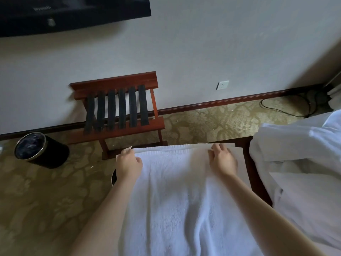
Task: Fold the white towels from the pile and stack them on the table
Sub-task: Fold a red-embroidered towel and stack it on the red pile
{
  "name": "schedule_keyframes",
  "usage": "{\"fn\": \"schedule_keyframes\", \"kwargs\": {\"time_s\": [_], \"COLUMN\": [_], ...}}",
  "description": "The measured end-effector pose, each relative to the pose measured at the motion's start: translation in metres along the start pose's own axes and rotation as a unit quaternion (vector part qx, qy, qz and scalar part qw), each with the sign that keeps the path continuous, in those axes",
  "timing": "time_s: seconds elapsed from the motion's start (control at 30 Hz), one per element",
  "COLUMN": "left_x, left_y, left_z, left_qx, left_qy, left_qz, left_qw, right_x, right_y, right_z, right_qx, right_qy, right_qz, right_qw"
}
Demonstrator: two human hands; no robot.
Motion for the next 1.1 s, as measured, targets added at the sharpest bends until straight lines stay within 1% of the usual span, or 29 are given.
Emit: {"fn": "schedule_keyframes", "kwargs": {"time_s": [0.07, 0.13, 0.17, 0.2, 0.27, 0.33, 0.4, 0.43, 0.47, 0.5, 0.53, 0.57, 0.6, 0.63, 0.7, 0.77, 0.87, 0.97, 1.03, 1.1], "left_x": [-0.011, -0.022, -0.026, -0.027, -0.020, -0.011, -0.002, 0.001, 0.003, 0.006, 0.012, 0.020, 0.029, 0.038, 0.051, 0.054, 0.051, 0.045, 0.039, 0.028], "left_y": [0.008, 0.014, 0.013, 0.008, -0.005, -0.015, -0.017, -0.018, -0.020, -0.021, -0.023, -0.025, -0.027, -0.029, -0.032, -0.038, -0.043, -0.042, -0.040, -0.033], "left_z": [-0.005, -0.008, -0.008, -0.009, -0.009, -0.008, -0.008, -0.010, -0.013, -0.017, -0.024, -0.031, -0.036, -0.040, -0.041, -0.040, -0.041, -0.045, -0.048, -0.048], "left_qx": [0.046, 0.074, 0.077, 0.070, 0.038, -0.005, -0.033, -0.032, -0.012, 0.026, 0.070, 0.106, 0.125, 0.125, 0.093, 0.071, 0.083, 0.104, 0.123, 0.144], "left_qy": [0.044, 0.075, 0.070, 0.051, -0.011, -0.060, -0.090, -0.098, -0.098, -0.093, -0.087, -0.081, -0.077, -0.076, -0.064, -0.054, -0.065, -0.086, -0.087, -0.088], "left_qz": [-0.064, -0.134, -0.145, -0.138, -0.072, -0.011, 0.012, 0.008, -0.007, -0.016, -0.003, 0.028, 0.071, 0.118, 0.193, 0.228, 0.238, 0.227, 0.188, 0.104], "left_qw": [0.996, 0.985, 0.984, 0.987, 0.997, 0.998, 0.995, 0.995, 0.995, 0.995, 0.994, 0.991, 0.987, 0.982, 0.975, 0.970, 0.966, 0.964, 0.971, 0.980], "right_x": [-0.017, -0.032, -0.036, -0.036, -0.026, -0.008, 0.003, 0.005, 0.006, 0.007, 0.009, 0.014, 0.021, 0.029, 0.040, 0.039, 0.030, 0.026, 0.022, 0.014], "right_y": [0.004, 0.006, 0.005, 0.002, -0.008, -0.017, -0.020, -0.020, -0.020, -0.021, -0.022, -0.024, -0.026, -0.029, -0.035, -0.043, -0.050, -0.048, -0.044, -0.038], "right_z": [0.004, 0.011, 0.014, 0.018, 0.020, 0.016, 0.010, 0.009, 0.011, 0.015, 0.021, 0.027, 0.032, 0.036, 0.037, 0.040, 0.046, 0.049, 0.053, 0.057], "right_qx": [-0.016, -0.033, -0.037, -0.040, -0.038, -0.018, 0.001, 0.008, 0.002, -0.019, -0.049, -0.080, -0.103, -0.112, -0.102, -0.101, -0.134, -0.129, -0.139, -0.164], "right_qy": [-0.048, -0.062, -0.059, -0.054, -0.033, 0.021, 0.064, 0.069, 0.067, 0.063, 0.061, 0.058, 0.058, 0.059, 0.061, 0.071, 0.094, 0.077, 0.078, 0.099], "right_qz": [-0.076, -0.145, -0.157, -0.155, -0.107, -0.022, 0.025, 0.028, 0.021, 0.014, 0.022, 0.049, 0.089, 0.131, 0.195, 0.200, 0.168, 0.163, 0.132, 0.086], "right_qw": [0.996, 0.987, 0.985, 0.986, 0.993, 0.999, 0.998, 0.997, 0.998, 0.998, 0.997, 0.994, 0.989, 0.983, 0.974, 0.972, 0.972, 0.975, 0.978, 0.978]}}
Point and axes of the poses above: each hand's wrist, its own y-axis away from the middle knuckle, its own x-axis out of the palm, z = x × y, the point moved 6 cm from there along -y, towards the middle knuckle, and after that the axes turned 2 degrees about -x, right-handed, at the moved point
